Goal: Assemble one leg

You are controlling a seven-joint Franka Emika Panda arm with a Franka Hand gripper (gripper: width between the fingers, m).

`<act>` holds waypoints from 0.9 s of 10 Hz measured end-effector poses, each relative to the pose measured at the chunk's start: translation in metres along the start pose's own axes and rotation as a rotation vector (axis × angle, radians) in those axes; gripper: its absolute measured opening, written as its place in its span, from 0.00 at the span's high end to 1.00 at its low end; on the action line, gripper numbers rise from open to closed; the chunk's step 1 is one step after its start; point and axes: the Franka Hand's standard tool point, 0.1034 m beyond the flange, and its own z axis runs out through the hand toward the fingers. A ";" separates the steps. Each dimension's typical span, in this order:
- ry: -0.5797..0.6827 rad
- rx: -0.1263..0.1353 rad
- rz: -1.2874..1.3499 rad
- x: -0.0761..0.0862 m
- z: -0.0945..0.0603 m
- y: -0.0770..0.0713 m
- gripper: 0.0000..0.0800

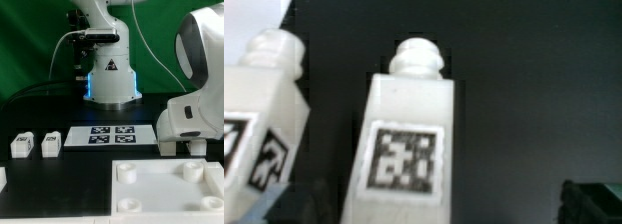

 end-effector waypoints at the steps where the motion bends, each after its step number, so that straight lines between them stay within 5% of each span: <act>1: -0.001 0.000 0.000 0.000 0.004 0.001 0.19; 4: -0.012 -0.003 0.012 -0.001 0.007 0.001 0.19; 5: -0.012 -0.003 0.012 -0.001 0.007 0.001 0.33; 6: -0.012 -0.003 0.012 -0.001 0.008 0.001 0.33; 7: -0.013 -0.003 0.012 -0.001 0.008 0.001 0.57; 9: -0.013 -0.003 0.012 -0.001 0.008 0.001 0.64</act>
Offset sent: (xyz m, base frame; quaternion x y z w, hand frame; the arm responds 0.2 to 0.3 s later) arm 0.0000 0.0000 0.0000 0.0000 0.0000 0.0000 1.0000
